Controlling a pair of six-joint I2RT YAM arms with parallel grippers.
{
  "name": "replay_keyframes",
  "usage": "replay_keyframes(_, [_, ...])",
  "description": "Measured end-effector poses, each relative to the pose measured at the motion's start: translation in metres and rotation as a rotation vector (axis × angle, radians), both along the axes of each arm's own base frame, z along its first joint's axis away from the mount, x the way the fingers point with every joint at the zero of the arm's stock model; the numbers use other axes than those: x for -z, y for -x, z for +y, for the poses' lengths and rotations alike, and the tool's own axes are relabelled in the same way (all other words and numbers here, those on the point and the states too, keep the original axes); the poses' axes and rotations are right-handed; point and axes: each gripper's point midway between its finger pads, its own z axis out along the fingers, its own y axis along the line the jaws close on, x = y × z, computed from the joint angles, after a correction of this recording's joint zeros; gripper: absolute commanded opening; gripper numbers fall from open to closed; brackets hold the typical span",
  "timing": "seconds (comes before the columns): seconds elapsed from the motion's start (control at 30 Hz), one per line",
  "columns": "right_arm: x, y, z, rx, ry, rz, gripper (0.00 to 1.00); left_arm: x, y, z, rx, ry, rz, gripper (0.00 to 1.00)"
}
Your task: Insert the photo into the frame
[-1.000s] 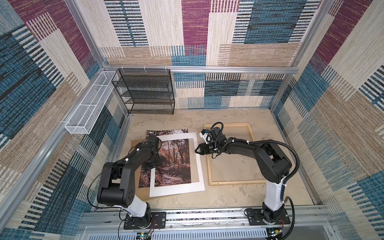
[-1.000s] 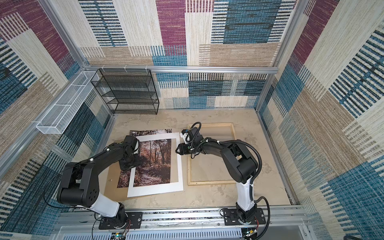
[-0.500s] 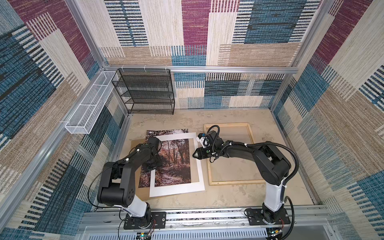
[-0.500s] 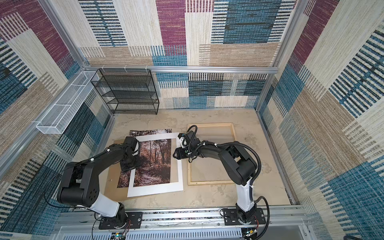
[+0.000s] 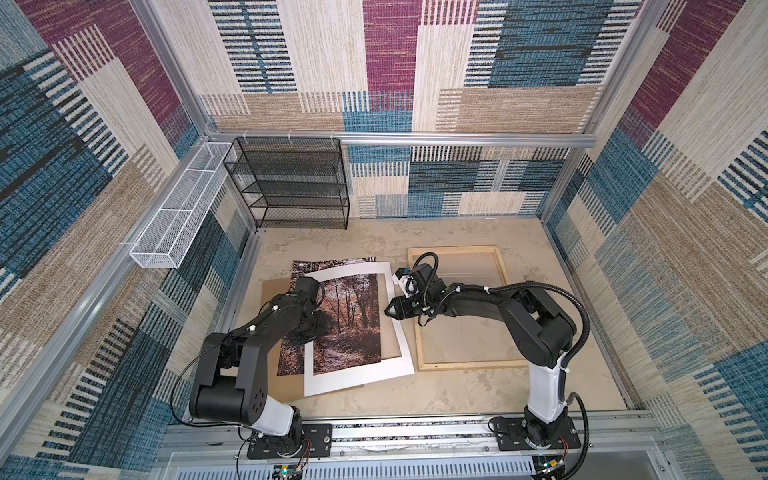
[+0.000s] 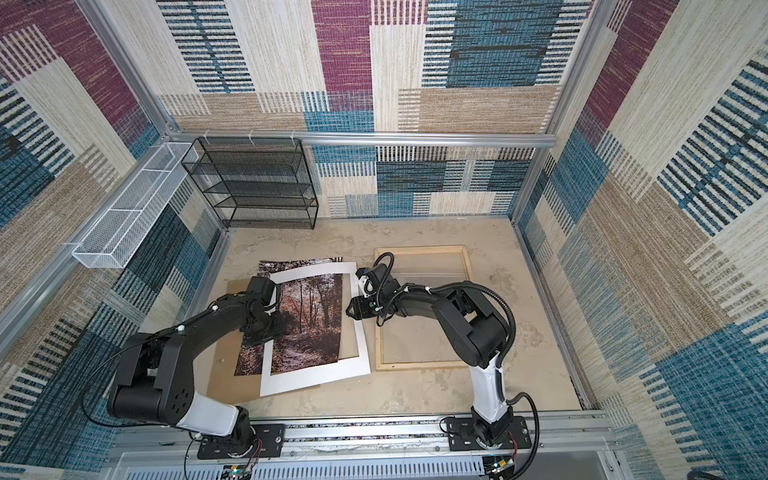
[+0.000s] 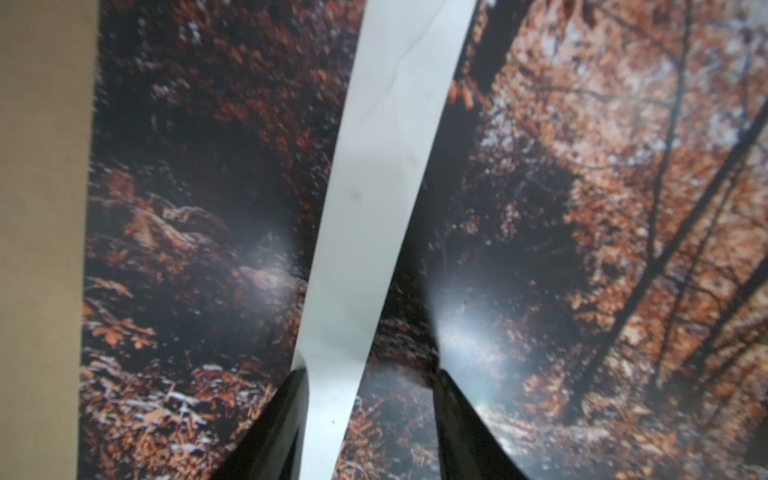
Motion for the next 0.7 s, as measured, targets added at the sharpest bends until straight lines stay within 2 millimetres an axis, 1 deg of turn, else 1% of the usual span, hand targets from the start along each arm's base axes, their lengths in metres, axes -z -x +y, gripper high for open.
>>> replay_keyframes(0.17, [0.0,0.0,0.001,-0.003,-0.009,-0.009,0.55,0.0,0.005,0.004,-0.007,-0.022,0.018,0.57])
replay_keyframes(0.33, [0.001,0.001,0.001,0.0,-0.004,-0.012,0.55,0.003,0.005,0.008,-0.011,-0.045,0.041,0.58])
replay_keyframes(0.43, [0.001,0.001,0.001,0.0,-0.004,-0.012,0.55,0.001,0.001,0.01,-0.016,-0.06,0.037,0.58])
replay_keyframes(0.7, [0.0,-0.002,0.0,0.008,0.008,-0.016,0.55,-0.003,0.003,0.021,-0.046,-0.109,0.045,0.6])
